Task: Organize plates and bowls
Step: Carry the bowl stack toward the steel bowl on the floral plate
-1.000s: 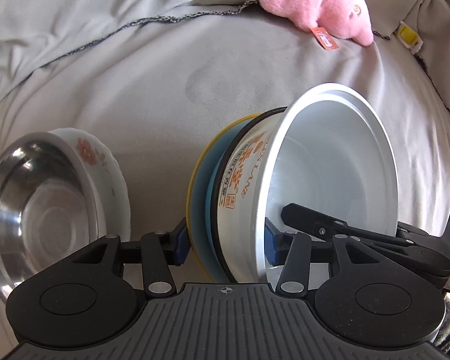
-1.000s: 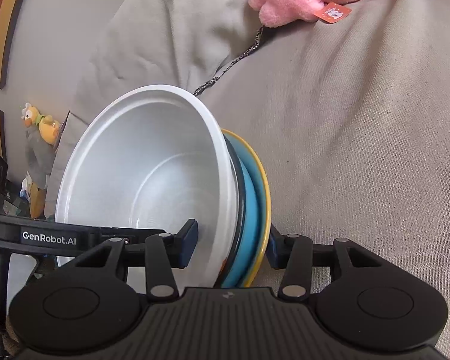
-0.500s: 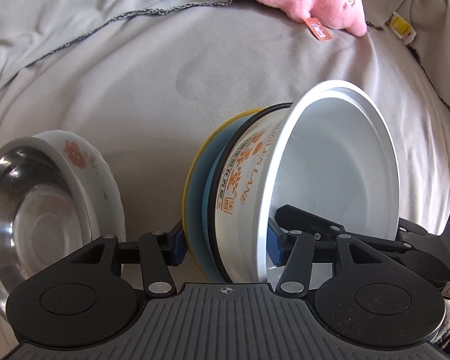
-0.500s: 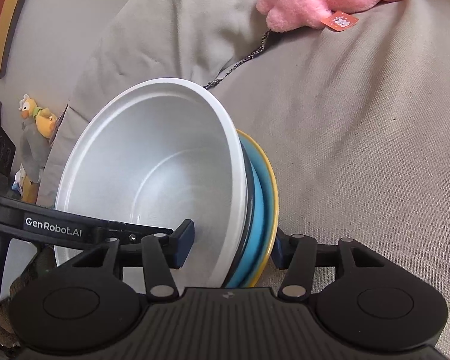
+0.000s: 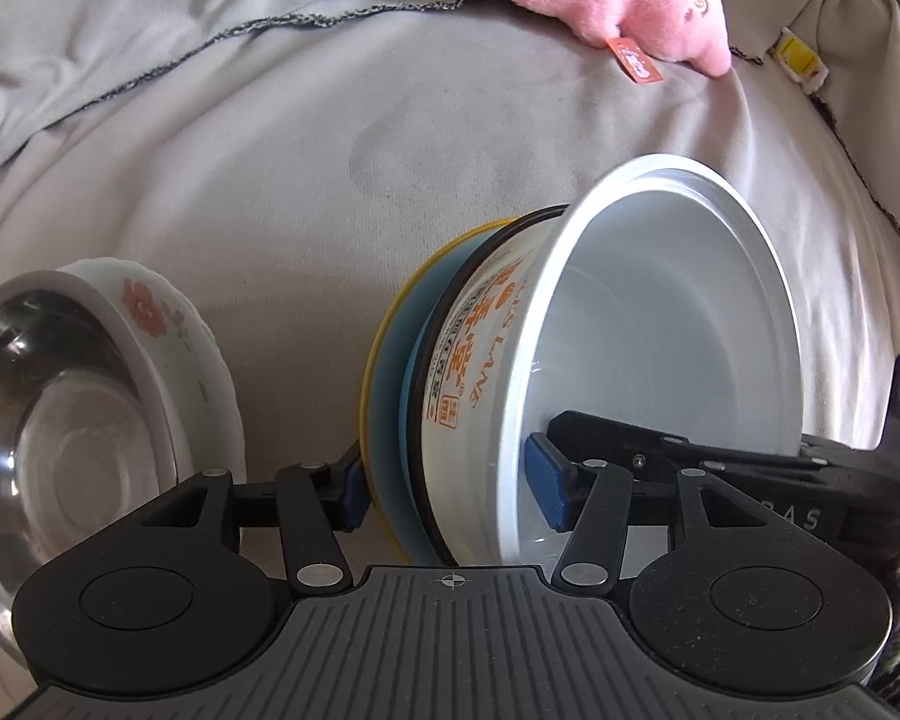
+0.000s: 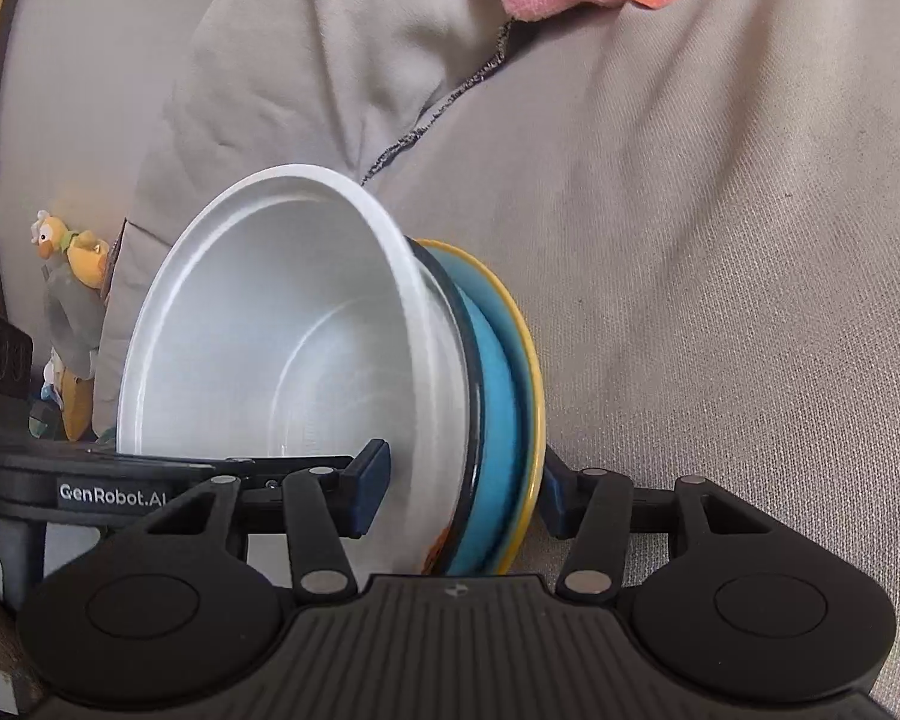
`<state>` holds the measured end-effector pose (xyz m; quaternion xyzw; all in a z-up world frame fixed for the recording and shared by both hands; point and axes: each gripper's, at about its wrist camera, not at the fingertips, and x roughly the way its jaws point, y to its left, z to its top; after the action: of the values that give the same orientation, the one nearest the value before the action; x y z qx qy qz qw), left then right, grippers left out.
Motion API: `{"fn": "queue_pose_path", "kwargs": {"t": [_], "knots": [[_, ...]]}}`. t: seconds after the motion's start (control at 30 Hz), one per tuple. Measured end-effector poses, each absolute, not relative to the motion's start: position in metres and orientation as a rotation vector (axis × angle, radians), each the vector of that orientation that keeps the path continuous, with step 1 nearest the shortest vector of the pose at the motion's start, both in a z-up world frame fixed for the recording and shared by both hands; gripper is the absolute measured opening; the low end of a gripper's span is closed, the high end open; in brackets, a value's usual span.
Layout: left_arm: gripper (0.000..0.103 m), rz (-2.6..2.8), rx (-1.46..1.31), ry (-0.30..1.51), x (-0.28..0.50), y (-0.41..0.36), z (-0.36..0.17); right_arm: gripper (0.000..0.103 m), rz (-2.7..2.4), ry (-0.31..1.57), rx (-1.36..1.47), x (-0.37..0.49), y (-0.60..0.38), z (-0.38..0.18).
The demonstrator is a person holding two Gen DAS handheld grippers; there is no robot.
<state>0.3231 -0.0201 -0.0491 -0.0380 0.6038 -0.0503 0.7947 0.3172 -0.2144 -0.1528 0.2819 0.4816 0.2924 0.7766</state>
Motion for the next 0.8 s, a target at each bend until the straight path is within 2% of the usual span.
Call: {"fn": "queue_pose_path", "kwargs": {"t": [0.23, 0.8], "knots": [[0.062, -0.12, -0.093, 1.302, 0.326, -0.017, -0.053, 0.047, 0.665, 1.169, 0.568, 0.338, -0.208, -0.148], [0.064, -0.163, -0.125, 1.299, 0.33, -0.009, -0.057, 0.047, 0.661, 1.171, 0.51, 0.334, -0.189, -0.138]]}}
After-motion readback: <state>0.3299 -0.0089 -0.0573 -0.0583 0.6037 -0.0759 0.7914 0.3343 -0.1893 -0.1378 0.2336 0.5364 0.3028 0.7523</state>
